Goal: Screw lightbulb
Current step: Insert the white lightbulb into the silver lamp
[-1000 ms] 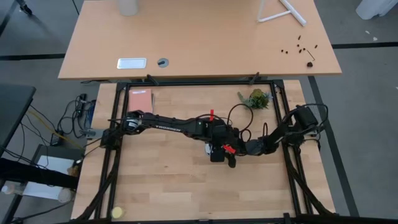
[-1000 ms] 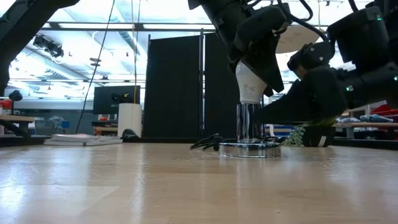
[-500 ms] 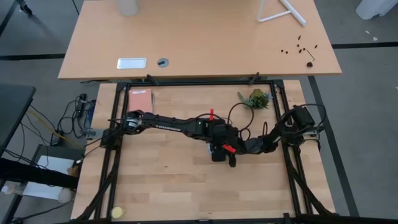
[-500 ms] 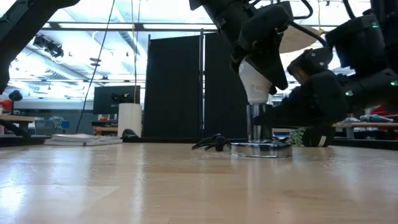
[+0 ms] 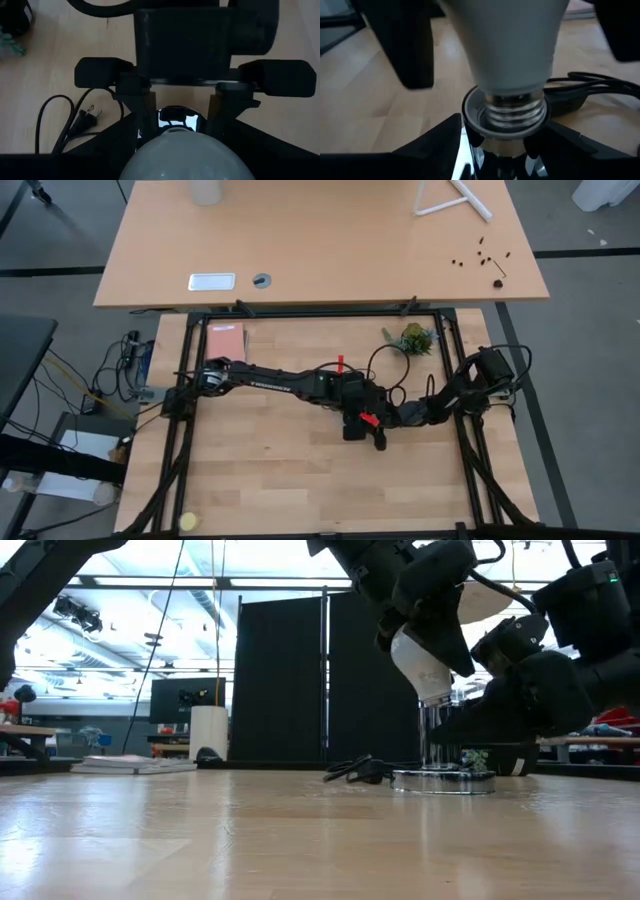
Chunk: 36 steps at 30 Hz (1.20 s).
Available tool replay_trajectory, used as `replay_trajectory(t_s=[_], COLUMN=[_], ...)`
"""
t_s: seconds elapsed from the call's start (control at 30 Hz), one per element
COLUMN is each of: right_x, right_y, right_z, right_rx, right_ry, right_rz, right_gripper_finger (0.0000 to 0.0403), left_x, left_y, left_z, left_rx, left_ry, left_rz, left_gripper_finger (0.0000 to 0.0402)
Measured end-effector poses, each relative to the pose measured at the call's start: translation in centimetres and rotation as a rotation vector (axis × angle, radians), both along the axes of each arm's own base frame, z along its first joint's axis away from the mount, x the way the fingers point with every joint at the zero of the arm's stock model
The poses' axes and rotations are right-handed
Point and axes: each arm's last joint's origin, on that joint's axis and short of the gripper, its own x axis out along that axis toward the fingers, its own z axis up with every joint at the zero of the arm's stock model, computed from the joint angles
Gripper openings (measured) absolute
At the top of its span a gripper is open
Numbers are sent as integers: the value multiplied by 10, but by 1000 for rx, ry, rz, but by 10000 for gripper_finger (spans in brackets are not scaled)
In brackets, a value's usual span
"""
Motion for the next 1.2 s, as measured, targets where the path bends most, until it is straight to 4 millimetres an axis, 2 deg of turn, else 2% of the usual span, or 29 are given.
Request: replay_trajectory(t_s=[0.47,0.67,1.2], right_x=[5,16,24], right_y=[0,-2,-2], right_z=[2,8,13], right_rx=[-6,-26,-58], right_ry=[-7,-39,-73], right_rz=[0,18,41], right_gripper_finger=[259,259,257], left_x=[-2,-2,-5], left_y=[-1,0,-1], left_z=[-1,-2,-3], left_rx=[-80,-84,-86], left_ry=[27,32,61], left_rz=[-18,-13,2], left_gripper_finger=[263,263,263])
